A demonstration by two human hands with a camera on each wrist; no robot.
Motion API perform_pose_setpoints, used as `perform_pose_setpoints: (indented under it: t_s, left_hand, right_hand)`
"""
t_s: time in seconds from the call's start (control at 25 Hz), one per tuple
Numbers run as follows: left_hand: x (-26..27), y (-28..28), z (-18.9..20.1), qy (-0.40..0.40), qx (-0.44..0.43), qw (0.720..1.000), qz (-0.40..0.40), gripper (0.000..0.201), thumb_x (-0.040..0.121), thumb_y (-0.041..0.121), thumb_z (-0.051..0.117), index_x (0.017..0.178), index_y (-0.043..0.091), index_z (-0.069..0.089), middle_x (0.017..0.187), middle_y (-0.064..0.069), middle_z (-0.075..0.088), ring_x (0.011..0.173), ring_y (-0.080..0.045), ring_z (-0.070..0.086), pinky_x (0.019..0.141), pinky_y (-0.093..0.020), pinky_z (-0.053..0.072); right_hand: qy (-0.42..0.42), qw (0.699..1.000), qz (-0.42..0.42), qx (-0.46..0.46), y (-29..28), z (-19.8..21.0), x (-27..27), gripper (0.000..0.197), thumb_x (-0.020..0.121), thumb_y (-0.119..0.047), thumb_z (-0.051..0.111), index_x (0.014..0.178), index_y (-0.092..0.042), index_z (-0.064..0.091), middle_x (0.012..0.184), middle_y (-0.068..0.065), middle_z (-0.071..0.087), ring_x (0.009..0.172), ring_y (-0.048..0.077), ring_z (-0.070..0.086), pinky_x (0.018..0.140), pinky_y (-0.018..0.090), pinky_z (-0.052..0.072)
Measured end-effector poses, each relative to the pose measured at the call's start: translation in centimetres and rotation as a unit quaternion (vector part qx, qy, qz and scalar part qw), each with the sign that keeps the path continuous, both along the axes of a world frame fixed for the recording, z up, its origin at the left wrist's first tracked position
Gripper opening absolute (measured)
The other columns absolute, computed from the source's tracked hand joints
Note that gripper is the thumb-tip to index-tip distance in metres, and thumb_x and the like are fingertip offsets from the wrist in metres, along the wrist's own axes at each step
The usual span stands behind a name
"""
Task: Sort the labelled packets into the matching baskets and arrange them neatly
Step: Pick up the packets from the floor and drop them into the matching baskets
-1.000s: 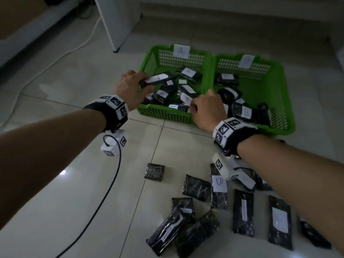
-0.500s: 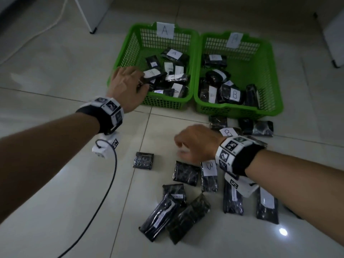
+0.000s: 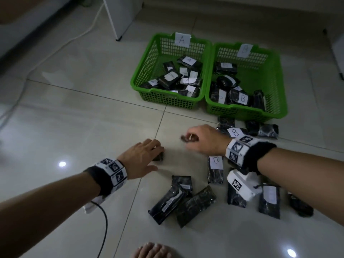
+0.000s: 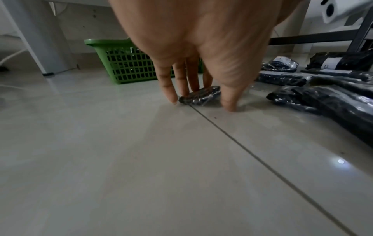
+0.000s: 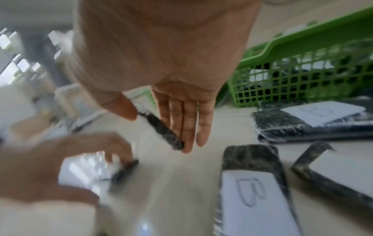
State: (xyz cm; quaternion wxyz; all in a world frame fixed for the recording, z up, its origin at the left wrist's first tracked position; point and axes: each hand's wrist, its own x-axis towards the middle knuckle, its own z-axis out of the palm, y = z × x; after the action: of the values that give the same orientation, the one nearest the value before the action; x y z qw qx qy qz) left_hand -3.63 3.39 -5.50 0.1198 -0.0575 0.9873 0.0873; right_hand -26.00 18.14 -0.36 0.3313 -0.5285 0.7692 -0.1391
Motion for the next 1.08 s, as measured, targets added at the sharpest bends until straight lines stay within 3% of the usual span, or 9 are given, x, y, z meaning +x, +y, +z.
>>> perform_pose_setpoints:
  t_s: [0.12, 0.2, 0.24, 0.32, 0.4, 0.48, 0.68, 0.92, 1.08]
  left_hand:
    - [-0.1, 0.1, -0.1, 0.056, 0.075, 0.994, 0.052, 0.035, 0.096, 0.020, 0.053, 0.131, 0.015, 0.051, 0.123, -0.005, 0.055, 0.108, -0.025, 0.056, 0.090, -0.033, 0.048]
    - [-0.6, -0.3, 0.7, 0.085, 0.173, 0.968, 0.158, 0.029, 0.099, 0.014, 0.049, 0.127, 0.016, 0.052, 0.110, -0.006, 0.065, 0.095, -0.026, 0.065, 0.078, -0.032, 0.051]
    - [-1.1, -0.4, 1.4, 0.101, 0.247, 0.937, 0.224, 0.028, 0.099, 0.010, 0.050, 0.127, 0.015, 0.052, 0.107, -0.008, 0.067, 0.088, -0.025, 0.068, 0.075, -0.032, 0.054]
    - [-2.3, -0.5, 3.1, 0.157, 0.424, 0.828, 0.330, 0.031, 0.097, -0.003, 0.051, 0.126, 0.009, 0.055, 0.109, -0.017, 0.066, 0.083, -0.024, 0.070, 0.074, -0.030, 0.060]
    - [-3.4, -0.5, 5.1, 0.210, 0.531, 0.734, 0.367, 0.037, 0.095, -0.012, 0.049, 0.126, 0.006, 0.059, 0.115, -0.023, 0.061, 0.087, -0.027, 0.067, 0.078, -0.031, 0.061]
    - [-4.1, -0.8, 6.6, 0.242, 0.567, 0.700, 0.361, 0.043, 0.092, -0.015, 0.049, 0.128, 0.006, 0.059, 0.114, -0.022, 0.061, 0.093, -0.030, 0.065, 0.082, -0.033, 0.060]
    - [-5.6, -1.5, 9.4, 0.357, 0.516, 0.697, 0.348, 0.030, 0.088, -0.014, 0.059, 0.117, -0.005, 0.056, 0.100, -0.012, 0.067, 0.079, -0.021, 0.066, 0.073, -0.027, 0.059]
    - [-6.7, -1.9, 9.8, 0.346, 0.482, 0.732, 0.334, 0.035, 0.088, -0.006, 0.062, 0.114, 0.014, 0.073, 0.103, -0.010, 0.074, 0.094, -0.020, 0.069, 0.084, -0.026, 0.056]
    - [-8.1, -3.3, 9.5, 0.317, 0.393, 0.798, 0.329, 0.029, 0.084, 0.000, 0.070, 0.105, 0.020, 0.070, 0.105, 0.002, 0.072, 0.093, -0.017, 0.069, 0.081, -0.025, 0.057]
  right_hand:
    - [-0.249, 0.951, -0.184, 0.000, -1.0, 1.8, -1.1, 0.013, 0.089, -0.002, 0.046, 0.092, 0.001, 0.058, 0.082, 0.021, 0.074, 0.060, 0.030, 0.065, 0.053, 0.033, 0.048]
    - [-0.324, 0.917, -0.235, 0.003, -0.9, 2.9, -2.0, 0.012, 0.087, 0.005, 0.042, 0.092, 0.000, 0.052, 0.080, 0.022, 0.066, 0.063, 0.034, 0.066, 0.051, 0.035, 0.051]
    - [-0.330, 0.912, -0.246, 0.002, -0.6, 3.3, -2.5, 0.012, 0.086, 0.006, 0.043, 0.092, -0.001, 0.051, 0.079, 0.019, 0.061, 0.065, 0.034, 0.067, 0.050, 0.035, 0.053]
    - [-0.314, 0.914, -0.255, -0.004, -0.1, 3.8, -3.5, 0.020, 0.085, 0.007, 0.047, 0.103, 0.001, 0.053, 0.084, 0.017, 0.057, 0.068, 0.032, 0.069, 0.047, 0.033, 0.052]
    - [-0.286, 0.920, -0.267, -0.014, 0.4, 4.2, -4.5, 0.031, 0.084, 0.008, 0.055, 0.114, 0.000, 0.055, 0.090, 0.020, 0.063, 0.067, 0.029, 0.070, 0.044, 0.029, 0.049]
    - [-0.274, 0.919, -0.280, -0.033, 0.7, 4.7, -5.3, 0.032, 0.083, 0.009, 0.062, 0.113, -0.001, 0.058, 0.090, 0.021, 0.068, 0.064, 0.024, 0.069, 0.042, 0.028, 0.046]
    - [-0.302, 0.900, -0.302, -0.085, 1.2, 6.4, -6.5, 0.024, 0.088, 0.004, 0.067, 0.111, -0.002, 0.066, 0.082, 0.013, 0.073, 0.064, 0.019, 0.066, 0.054, 0.032, 0.050]
    - [-0.310, 0.882, -0.332, -0.124, 0.9, 7.6, -7.0, 0.021, 0.093, -0.004, 0.063, 0.109, -0.010, 0.075, 0.111, 0.018, 0.073, 0.092, 0.031, 0.070, 0.076, 0.044, 0.059]
    - [-0.171, 0.926, -0.318, -0.112, 0.1, 7.2, -7.6, 0.017, 0.093, -0.006, 0.067, 0.108, -0.014, 0.070, 0.090, 0.009, 0.064, 0.052, 0.017, 0.060, 0.041, 0.029, 0.049]
